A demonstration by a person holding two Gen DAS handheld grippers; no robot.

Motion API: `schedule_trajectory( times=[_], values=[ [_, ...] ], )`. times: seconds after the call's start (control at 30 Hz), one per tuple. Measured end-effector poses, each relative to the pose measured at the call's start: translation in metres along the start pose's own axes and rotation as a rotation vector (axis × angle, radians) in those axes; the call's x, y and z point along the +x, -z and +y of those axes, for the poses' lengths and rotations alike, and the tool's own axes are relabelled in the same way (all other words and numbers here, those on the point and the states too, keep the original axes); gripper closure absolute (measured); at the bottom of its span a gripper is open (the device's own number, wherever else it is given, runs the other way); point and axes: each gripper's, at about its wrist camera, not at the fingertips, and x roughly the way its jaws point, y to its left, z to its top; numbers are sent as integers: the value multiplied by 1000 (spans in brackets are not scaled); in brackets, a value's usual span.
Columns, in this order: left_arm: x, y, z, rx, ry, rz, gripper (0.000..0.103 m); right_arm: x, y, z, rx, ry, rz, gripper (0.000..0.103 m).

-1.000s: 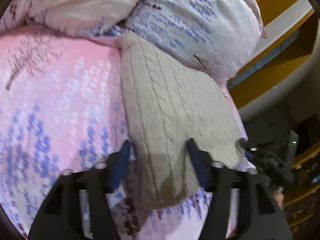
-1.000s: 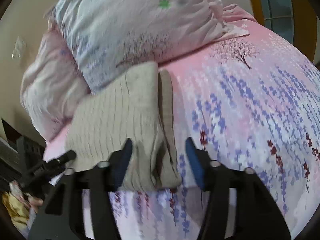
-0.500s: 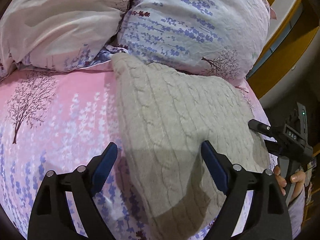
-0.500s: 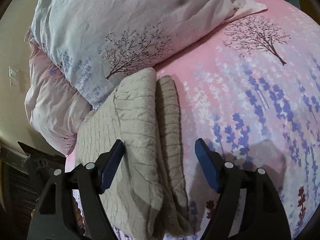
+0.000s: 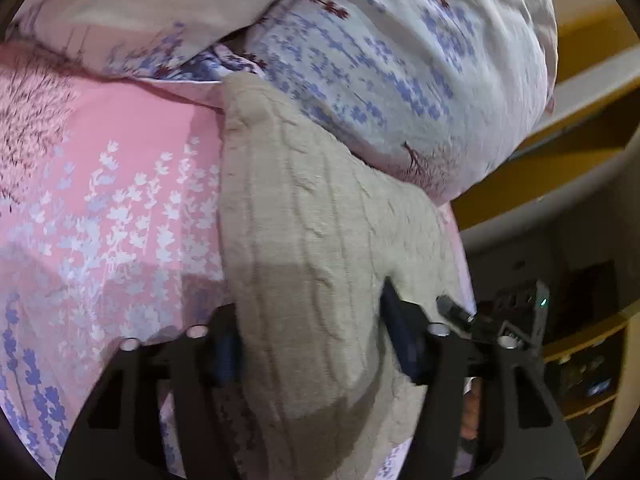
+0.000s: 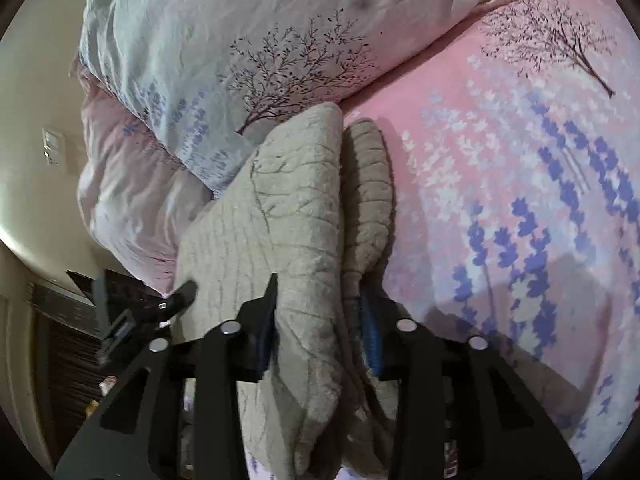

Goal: Fold small clothes

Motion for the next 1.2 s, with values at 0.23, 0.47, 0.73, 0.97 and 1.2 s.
schedule_trajectory(
  times=[0.23,0.47,0.73,0.97,1.2],
  values=[
    [-51,9,13,46,73,-19,65,-9,12,39,-62,-82,-49,74],
    [-129,4,63,69,-31,-74,64,48,48,108,-255,-24,42,75],
    [-131,6,83,71,-179,-135,41,59,72,128,-350,265,-36,43],
    [-164,31,26,280,-231,-285,40,19,103,179,-542,241,-168,53],
    [-132,42,9,331,-226,-221,39,17,118,158,-476,303,-113,64]
  ],
)
